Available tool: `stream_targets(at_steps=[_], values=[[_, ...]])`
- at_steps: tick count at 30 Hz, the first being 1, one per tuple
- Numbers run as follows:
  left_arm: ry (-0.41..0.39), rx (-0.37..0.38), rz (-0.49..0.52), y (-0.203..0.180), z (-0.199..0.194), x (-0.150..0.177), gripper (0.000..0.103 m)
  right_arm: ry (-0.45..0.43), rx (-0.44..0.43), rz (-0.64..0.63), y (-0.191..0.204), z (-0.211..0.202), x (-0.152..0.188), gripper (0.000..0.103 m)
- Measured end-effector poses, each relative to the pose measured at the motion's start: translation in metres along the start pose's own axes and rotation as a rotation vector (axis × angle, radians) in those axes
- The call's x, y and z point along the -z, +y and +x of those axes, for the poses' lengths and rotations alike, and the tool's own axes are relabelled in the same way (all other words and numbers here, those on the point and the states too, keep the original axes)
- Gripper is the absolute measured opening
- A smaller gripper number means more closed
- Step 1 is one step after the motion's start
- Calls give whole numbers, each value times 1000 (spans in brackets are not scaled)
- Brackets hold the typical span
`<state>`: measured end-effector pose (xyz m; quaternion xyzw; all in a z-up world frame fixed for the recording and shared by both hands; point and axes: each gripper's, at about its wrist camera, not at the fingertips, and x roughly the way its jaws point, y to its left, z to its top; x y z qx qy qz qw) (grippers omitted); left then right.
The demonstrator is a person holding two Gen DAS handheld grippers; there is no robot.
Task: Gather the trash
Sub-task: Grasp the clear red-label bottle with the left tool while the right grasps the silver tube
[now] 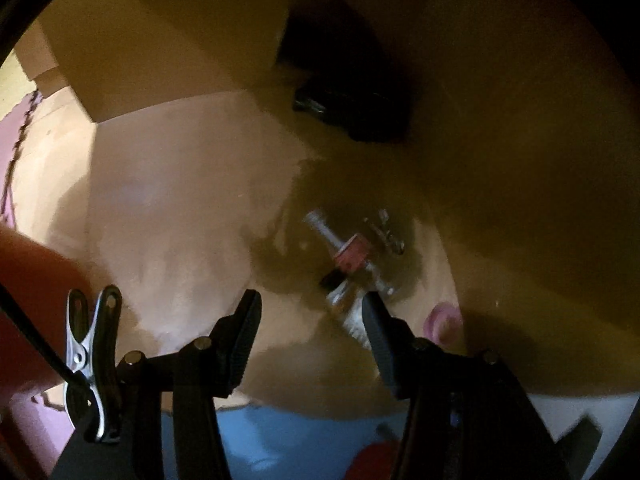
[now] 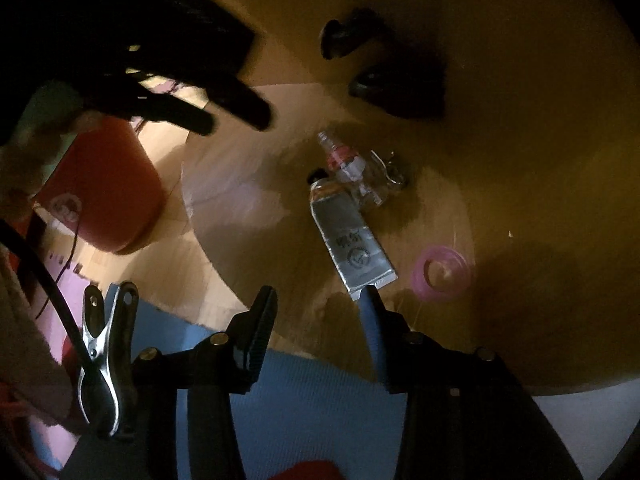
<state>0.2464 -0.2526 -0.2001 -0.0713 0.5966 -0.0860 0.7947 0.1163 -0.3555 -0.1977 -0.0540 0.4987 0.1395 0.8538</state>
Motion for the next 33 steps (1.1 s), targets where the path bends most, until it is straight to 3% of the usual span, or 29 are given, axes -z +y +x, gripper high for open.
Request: stream_targets(at_steps=[6,15,27,28,30,33], values=[[26,30,-23,-14,39,-17,57,-63,27,-9,0,3,4,44],[90,25,-24,-20,83,-29,58,-58,43,44,-4,17,12,44],[60,-23,53,-34,90,-30,61,-62,41,46,-1,16,19,44],[57,-25,54,-37,91,-31,60,-61,40,47,0,15,21,44],[47,-26,66,-33,85,-25,48,-57,36,52,0,15,21,44],[46,-14,86,-29,83,-25,44,-48,35,63,-3,16,21,44]])
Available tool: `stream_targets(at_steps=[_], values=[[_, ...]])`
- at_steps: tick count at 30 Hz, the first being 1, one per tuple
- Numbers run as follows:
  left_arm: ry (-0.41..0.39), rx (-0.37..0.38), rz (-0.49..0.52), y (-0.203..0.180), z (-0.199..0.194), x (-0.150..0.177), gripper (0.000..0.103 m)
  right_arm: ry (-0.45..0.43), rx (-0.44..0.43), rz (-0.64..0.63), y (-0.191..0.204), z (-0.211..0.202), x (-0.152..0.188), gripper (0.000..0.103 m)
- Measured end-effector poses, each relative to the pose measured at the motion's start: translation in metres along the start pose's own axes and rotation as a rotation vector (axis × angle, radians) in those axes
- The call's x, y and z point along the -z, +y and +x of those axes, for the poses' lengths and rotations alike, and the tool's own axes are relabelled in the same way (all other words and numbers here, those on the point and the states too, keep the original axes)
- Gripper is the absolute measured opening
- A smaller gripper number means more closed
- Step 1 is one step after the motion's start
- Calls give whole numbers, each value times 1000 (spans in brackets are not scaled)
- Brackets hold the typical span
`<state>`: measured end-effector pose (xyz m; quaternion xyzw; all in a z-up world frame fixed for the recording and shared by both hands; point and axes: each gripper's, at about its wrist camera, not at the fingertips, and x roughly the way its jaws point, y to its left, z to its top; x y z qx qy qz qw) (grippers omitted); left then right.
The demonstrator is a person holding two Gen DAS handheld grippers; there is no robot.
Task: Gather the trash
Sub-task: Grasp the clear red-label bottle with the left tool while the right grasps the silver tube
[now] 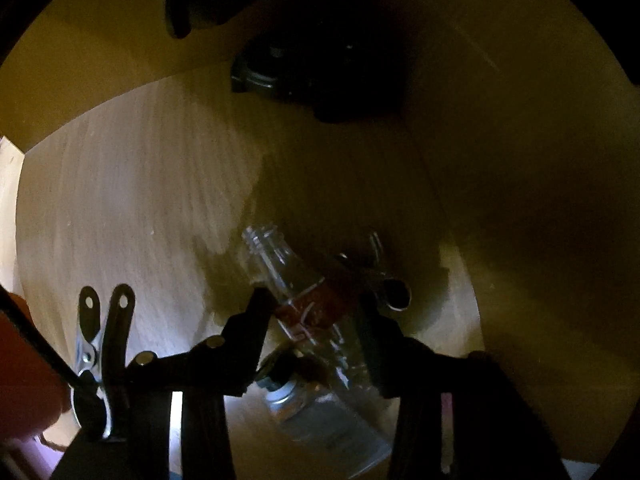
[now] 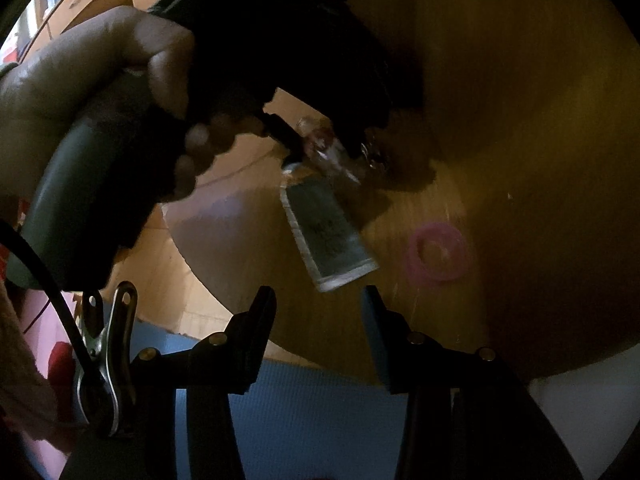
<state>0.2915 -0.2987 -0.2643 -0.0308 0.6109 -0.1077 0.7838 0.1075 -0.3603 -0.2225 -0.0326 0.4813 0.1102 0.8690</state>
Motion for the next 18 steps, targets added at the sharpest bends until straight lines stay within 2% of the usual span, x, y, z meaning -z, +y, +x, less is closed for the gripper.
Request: stream_targets(at_steps=[6,12,18], values=[[-16,39,-31,22,-10,-1,44,-2,-7,36,-7,2,-3,44],[-73,8,0,46,-33,3,44,-5,-16,49,-7,11,-6,45],[-95,-32,42,67,-48,13,44,-8,-34,50,-2,19,-12,49]])
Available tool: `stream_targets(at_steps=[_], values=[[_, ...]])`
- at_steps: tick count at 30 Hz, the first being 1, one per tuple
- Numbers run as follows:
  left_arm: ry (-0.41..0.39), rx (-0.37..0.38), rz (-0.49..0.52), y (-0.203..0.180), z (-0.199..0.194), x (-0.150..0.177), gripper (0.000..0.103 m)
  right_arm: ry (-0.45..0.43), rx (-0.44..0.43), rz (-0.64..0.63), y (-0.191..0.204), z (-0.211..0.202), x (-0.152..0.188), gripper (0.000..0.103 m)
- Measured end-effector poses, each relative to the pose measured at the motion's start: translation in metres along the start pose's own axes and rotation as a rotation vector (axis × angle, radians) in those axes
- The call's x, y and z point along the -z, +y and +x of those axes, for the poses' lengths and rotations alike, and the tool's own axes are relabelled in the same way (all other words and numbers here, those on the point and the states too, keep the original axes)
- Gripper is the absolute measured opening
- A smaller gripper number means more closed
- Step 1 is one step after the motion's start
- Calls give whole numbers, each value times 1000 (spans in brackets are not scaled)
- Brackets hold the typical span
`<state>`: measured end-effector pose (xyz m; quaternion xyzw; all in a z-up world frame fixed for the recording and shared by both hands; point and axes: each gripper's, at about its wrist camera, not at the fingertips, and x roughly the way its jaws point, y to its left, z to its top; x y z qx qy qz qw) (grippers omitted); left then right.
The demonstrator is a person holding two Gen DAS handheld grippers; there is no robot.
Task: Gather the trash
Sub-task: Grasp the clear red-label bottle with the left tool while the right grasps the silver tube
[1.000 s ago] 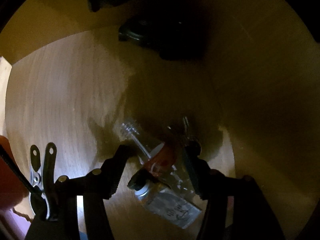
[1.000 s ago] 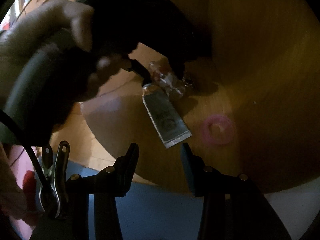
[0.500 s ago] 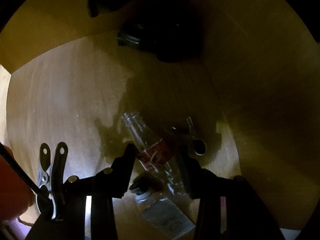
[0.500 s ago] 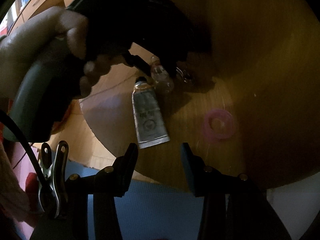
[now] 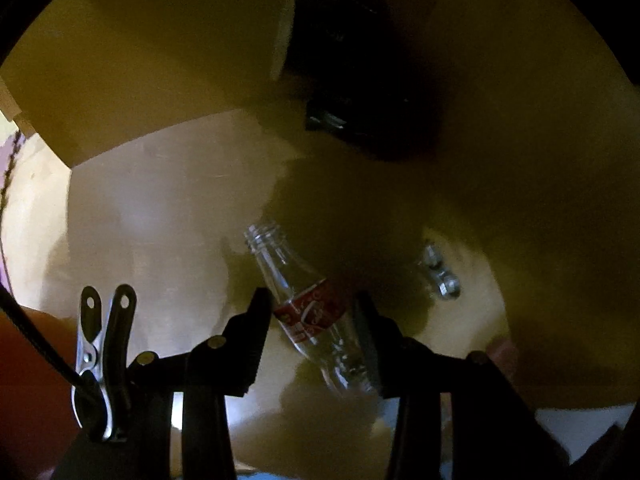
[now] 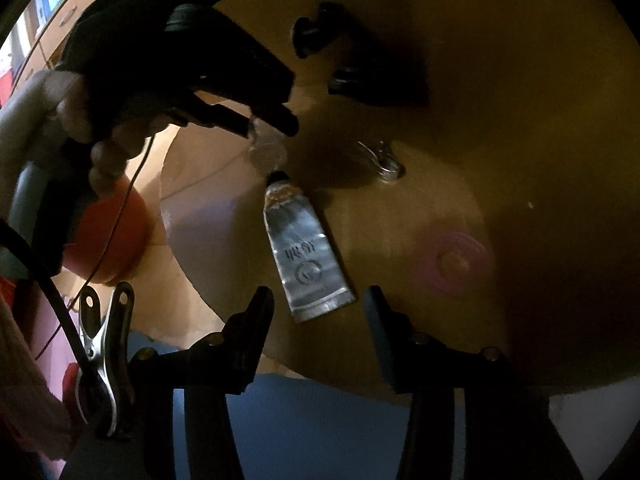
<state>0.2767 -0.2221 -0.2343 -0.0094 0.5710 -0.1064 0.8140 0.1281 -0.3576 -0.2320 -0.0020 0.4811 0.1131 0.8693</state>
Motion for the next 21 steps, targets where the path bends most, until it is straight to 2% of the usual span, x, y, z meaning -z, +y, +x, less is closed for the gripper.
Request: stream_targets(at_steps=[8,15,18,21], values=[[20,-16,33,23,-17,19,44,-2,-9,4,7,26,-13,64],[37,-19,37,45,-32,40,44,-16,-9,1,11,45,-26,67],[47,-17,34,38,-39,47,44,-21,-3,-12,14,49,-29,68],[58,-15,38,44,-38,47,44,-17,8,-35,19,52,-33,62]])
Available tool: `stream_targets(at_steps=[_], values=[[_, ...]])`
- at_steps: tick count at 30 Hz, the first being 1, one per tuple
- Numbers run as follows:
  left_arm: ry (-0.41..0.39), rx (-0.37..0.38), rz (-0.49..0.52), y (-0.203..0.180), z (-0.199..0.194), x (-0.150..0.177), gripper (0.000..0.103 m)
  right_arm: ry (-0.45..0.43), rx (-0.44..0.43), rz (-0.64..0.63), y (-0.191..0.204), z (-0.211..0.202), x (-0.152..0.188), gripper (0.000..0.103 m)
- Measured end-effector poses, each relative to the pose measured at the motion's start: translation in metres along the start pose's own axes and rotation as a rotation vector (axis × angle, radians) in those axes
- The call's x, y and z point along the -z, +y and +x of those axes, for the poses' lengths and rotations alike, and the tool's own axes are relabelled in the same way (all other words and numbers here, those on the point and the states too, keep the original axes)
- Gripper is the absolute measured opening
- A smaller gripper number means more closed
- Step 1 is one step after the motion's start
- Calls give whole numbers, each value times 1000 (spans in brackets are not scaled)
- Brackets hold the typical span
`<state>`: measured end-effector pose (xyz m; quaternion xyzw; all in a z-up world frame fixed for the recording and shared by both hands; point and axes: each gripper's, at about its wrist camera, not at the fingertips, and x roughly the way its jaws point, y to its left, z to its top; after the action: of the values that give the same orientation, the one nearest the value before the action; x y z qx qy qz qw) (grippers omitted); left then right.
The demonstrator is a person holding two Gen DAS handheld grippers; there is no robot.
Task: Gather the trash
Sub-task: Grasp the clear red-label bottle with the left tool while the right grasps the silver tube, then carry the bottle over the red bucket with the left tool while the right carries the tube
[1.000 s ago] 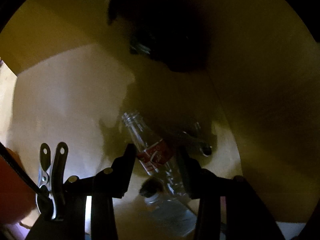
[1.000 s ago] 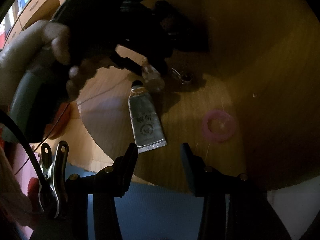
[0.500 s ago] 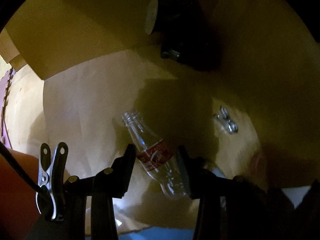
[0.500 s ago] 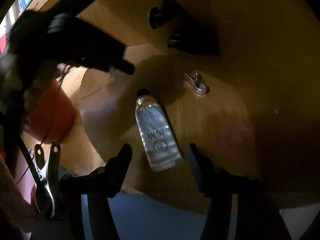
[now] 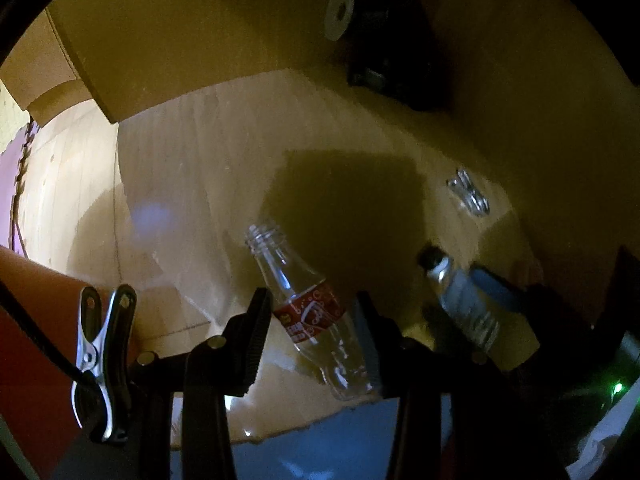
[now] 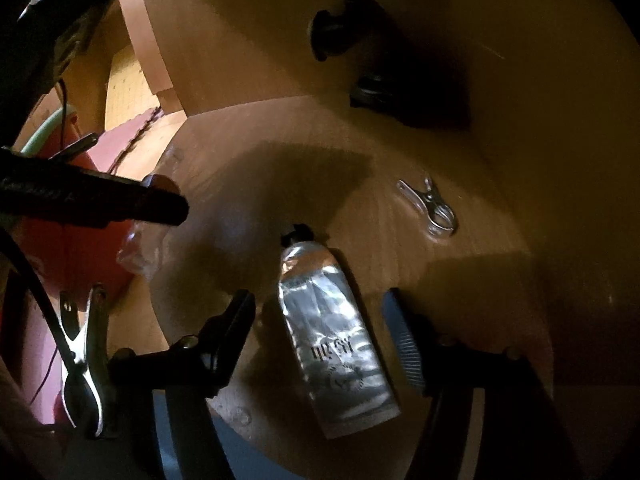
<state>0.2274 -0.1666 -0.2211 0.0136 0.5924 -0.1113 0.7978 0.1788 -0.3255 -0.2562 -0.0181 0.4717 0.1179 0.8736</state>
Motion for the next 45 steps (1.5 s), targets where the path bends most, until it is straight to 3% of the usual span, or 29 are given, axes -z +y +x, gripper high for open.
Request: stream_targets(at_steps=[1,2,11,18,32,45], values=[[3,-1,0,-11,3,-4,44,-2,-2,-4,1,0,-2,47],[5,0,0,-10,2,-2,44,-4,-2,-7,2,-1,-3,39],[11,4,-17,2,3,9,44,6,-40,-18,12,-4,-8,38],[2,11,-25,8,-29,25,44,-12,-51,-82,27,-26,-15,38],[-106,6,-77,25,-126,38,44,-11,-128,-314,83,-100,-33,38],[-190,-37,-222,97,-201,45,44,-41,-175,-500,159,-142,-63,38]])
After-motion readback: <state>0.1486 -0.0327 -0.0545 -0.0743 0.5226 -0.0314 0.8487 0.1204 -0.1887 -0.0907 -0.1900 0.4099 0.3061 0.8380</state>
